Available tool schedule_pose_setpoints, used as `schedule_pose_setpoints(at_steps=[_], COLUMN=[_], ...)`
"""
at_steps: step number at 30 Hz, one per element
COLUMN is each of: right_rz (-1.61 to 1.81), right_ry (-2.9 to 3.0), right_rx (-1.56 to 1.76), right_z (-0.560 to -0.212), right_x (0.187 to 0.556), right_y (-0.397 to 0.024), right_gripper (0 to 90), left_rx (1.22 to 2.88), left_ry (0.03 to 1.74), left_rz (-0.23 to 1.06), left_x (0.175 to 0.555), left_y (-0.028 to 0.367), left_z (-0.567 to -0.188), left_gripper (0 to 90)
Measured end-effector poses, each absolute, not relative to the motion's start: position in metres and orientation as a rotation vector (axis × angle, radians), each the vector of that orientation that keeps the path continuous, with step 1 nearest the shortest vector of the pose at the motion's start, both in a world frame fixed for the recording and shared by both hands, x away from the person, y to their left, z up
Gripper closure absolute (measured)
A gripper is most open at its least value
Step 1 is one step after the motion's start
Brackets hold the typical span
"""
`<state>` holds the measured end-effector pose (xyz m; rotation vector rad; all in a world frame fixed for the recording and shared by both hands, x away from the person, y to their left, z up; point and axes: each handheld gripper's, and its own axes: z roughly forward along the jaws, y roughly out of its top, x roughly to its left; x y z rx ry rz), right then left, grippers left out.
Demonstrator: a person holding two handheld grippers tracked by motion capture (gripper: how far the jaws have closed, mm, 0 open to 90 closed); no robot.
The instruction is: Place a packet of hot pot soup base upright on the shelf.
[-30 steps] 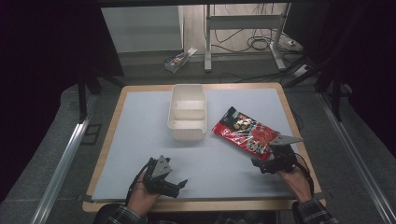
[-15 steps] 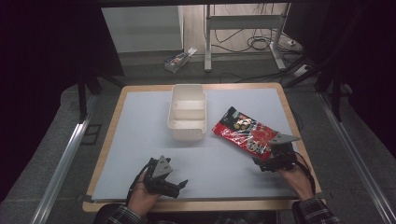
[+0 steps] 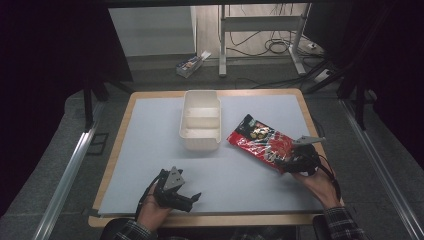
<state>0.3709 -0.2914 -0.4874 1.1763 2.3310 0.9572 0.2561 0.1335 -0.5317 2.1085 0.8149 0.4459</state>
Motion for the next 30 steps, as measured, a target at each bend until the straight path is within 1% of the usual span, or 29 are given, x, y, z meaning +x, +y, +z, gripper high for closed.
schedule_pose_setpoints(at_steps=[1,2,7,11,13,14,16,17,18,19,20,23,24,26,30], right_rz=[0.957,0.973,0.979,0.962,0.961,0.957,0.944,0.944,0.94,0.931,0.931,0.905,0.889,0.886,0.892], right_ry=[2.331,2.317,2.313,2.316,2.312,2.306,2.296,2.296,2.288,2.267,2.267,2.238,2.228,2.221,2.198], right_rx=[1.176,1.181,1.193,1.174,1.176,1.184,1.192,1.192,1.195,1.203,1.203,1.218,1.238,1.247,1.278], right_z=[-0.487,-0.486,-0.482,-0.481,-0.48,-0.479,-0.48,-0.48,-0.48,-0.48,-0.48,-0.479,-0.48,-0.481,-0.481], right_x=[0.371,0.372,0.379,0.383,0.384,0.388,0.394,0.394,0.395,0.399,0.399,0.407,0.413,0.415,0.432], right_y=[-0.291,-0.293,-0.298,-0.301,-0.301,-0.303,-0.305,-0.305,-0.305,-0.307,-0.307,-0.31,-0.314,-0.315,-0.324], right_gripper=[23.1,26.7,49.7,59.9,61.1,66.3,72.0,72.0,74.9,80.6,80.6,87.2,88.0,88.2,88.3], left_rx=[2.105,2.105,2.106,2.111,2.11,2.111,2.111,2.111,2.111,2.11,2.11,2.112,2.112,2.114,2.116], left_ry=[0.816,0.816,0.813,0.809,0.809,0.809,0.807,0.807,0.808,0.809,0.809,0.81,0.809,0.807,0.807], left_rz=[0.445,0.445,0.448,0.446,0.447,0.447,0.448,0.448,0.45,0.451,0.451,0.451,0.451,0.452,0.451], left_x=[0.256,0.256,0.256,0.256,0.257,0.257,0.257,0.257,0.257,0.257,0.257,0.257,0.257,0.257,0.257], left_y=[0.133,0.133,0.133,0.133,0.132,0.132,0.132,0.132,0.132,0.132,0.132,0.132,0.131,0.131,0.13], left_z=[-0.532,-0.532,-0.532,-0.532,-0.532,-0.532,-0.532,-0.532,-0.532,-0.532,-0.532,-0.532,-0.532,-0.532,-0.533], left_gripper=[0.6,0.6,0.6,0.7,0.7,0.7,0.7,0.7,0.7,0.7,0.7,0.7,0.7,0.7,0.7])
